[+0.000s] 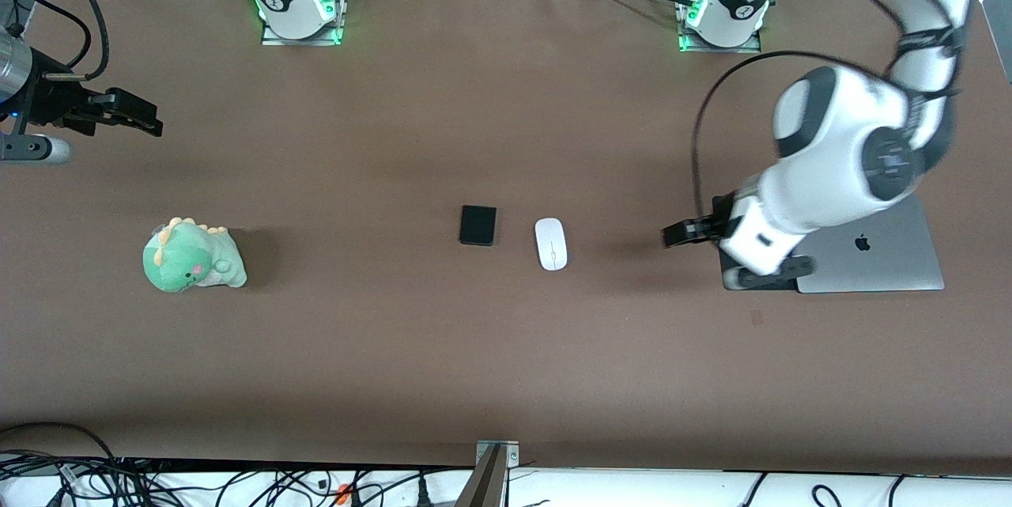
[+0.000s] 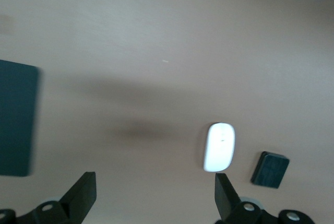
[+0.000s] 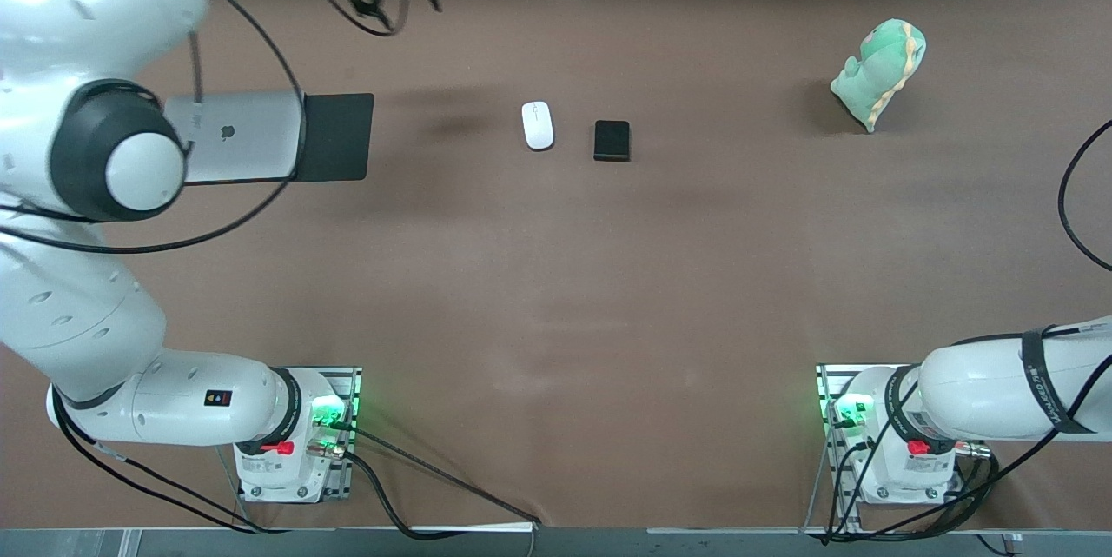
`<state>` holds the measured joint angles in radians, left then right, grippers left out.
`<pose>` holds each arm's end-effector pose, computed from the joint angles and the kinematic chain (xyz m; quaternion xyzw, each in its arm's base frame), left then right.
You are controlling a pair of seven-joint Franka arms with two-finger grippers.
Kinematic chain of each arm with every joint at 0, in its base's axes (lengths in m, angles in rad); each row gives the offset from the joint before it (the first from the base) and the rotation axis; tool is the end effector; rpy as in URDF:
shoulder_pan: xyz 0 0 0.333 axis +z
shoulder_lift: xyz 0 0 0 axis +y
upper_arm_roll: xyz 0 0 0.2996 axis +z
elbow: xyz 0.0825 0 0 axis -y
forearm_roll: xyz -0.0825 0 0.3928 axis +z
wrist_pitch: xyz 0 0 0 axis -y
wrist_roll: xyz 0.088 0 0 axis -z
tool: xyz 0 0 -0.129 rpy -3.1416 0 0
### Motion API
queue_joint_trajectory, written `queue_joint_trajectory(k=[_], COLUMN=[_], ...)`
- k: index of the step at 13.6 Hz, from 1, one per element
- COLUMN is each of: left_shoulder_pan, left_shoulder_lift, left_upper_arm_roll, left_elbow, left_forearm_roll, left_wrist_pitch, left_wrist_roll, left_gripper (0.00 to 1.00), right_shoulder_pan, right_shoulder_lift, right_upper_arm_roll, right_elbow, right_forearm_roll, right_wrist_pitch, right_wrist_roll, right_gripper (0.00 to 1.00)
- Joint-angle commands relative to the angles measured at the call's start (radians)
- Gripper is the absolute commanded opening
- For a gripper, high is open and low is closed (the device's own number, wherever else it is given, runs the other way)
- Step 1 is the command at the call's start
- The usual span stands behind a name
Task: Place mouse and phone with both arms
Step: 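Reach the left gripper down over the white mouse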
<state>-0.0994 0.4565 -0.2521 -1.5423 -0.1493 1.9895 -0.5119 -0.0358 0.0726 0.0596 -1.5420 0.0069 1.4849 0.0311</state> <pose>0.6454 -0.2286 0.3584 0.9849 0.1219 -0.0501 0.1123 0.5704 0.0135 0.5518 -0.9979 0.0035 0.0649 0.0038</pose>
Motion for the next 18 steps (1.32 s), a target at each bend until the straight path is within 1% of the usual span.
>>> queue_joint_trajectory(k=[1,2,5,6,8,10,13,15,18], left_shoulder_pan=[-0.115,-0.152,-0.259,-0.282,-0.318,-0.333,-0.353,-0.355,-0.355], left_shoulder_lift=[0.082,0.111,0.186,0.209,0.252,0.286,0.321,0.33,0.355], left_upper_arm_roll=[0.01,0.01,0.019,0.025,0.025,0.025,0.033,0.033,0.034], left_elbow=[0.03,0.033,0.036,0.036,0.036,0.036,0.034,0.034,0.033], left_forearm_roll=[0.098,0.126,0.137,0.157,0.23,0.284,0.287,0.287,0.329], left_wrist_pitch=[0.063,0.098,0.195,0.218,0.224,0.264,0.316,0.321,0.342], left_wrist_roll=[-0.149,-0.21,-0.31,-0.342,-0.404,-0.465,-0.485,-0.485,-0.499], left_gripper=[1.0,1.0,1.0,1.0,1.0,1.0,1.0,1.0,1.0], right_shoulder_pan=[-0.006,-0.006,-0.007,-0.007,-0.009,-0.009,-0.007,-0.007,-0.007], right_shoulder_lift=[0.006,0.006,0.006,0.006,0.007,0.016,0.016,0.016,0.016], right_upper_arm_roll=[-0.001,-0.003,-0.003,-0.003,-0.003,-0.003,-0.003,-0.003,-0.003], right_elbow=[0.008,0.008,0.008,0.01,0.008,0.01,0.01,0.008,0.008], right_forearm_roll=[0.019,0.019,0.019,0.019,0.019,0.021,0.021,0.021,0.021], right_wrist_pitch=[-0.002,-0.002,0.0,0.0,0.005,0.008,0.011,0.011,0.011], right_wrist_roll=[-0.005,-0.005,-0.007,-0.007,-0.007,-0.008,-0.01,-0.01,-0.01], right_gripper=[1.0,1.0,1.0,1.0,1.0,1.0,1.0,1.0,1.0])
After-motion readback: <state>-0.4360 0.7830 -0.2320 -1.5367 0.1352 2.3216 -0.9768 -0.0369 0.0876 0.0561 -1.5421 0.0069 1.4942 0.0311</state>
